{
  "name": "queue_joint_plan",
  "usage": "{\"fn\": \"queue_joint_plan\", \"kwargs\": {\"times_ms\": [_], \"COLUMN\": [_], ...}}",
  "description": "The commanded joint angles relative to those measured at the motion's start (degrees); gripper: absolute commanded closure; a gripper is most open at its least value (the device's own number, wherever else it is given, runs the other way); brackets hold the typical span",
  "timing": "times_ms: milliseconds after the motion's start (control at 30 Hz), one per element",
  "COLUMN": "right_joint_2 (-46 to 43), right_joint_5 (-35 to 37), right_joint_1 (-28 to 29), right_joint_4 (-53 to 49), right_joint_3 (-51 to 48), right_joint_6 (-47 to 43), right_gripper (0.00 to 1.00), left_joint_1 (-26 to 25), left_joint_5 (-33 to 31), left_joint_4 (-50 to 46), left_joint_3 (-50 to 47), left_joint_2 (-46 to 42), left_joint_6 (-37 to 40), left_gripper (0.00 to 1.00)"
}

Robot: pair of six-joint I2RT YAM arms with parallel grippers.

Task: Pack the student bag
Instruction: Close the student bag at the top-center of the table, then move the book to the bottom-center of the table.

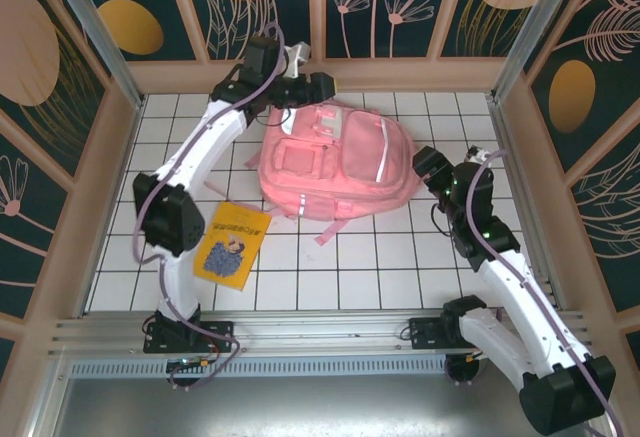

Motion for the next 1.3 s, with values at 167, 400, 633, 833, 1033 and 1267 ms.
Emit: {"fn": "queue_joint_plan", "kwargs": {"times_ms": [167,400,633,833,1033,1267], "right_joint_2": [7.1,14.2,19.9,25.2,30.8,35.2], "right_joint_5": [-10.0,-13.4,-16.1,-21.7,-24.6,-25.5], "right_joint_1": [8.9,15.1,20.4,25.0,28.5,30.9], "right_joint_4": [2.3,3.9,5.5,4.8,3.6,2.6], "right_joint_3": [2.4,4.0,5.2,6.1,8.3,11.5], "right_joint_6": [-11.6,-15.6,-16.3,-18.7,-20.6,-21.9], "right_gripper": [0.22,0.22,0.22,0.21,0.22,0.22], "left_joint_1": [6.2,13.5,16.4,17.0,17.0,17.0], "left_joint_5": [-26.4,-29.4,-29.4,-31.5,-33.3,-26.5], "left_joint_4": [-0.6,-0.1,5.9,8.0,6.5,7.5], "left_joint_3": [-35.4,-60.4,-71.7,-75.2,-75.4,-77.6], "left_joint_2": [-29.6,-38.4,-37.0,-35.4,-35.2,-33.7], "left_joint_6": [-4.8,-13.1,-16.0,-13.9,-12.3,-14.5], "left_gripper": [0.16,0.01,0.01,0.01,0.01,0.01]}}
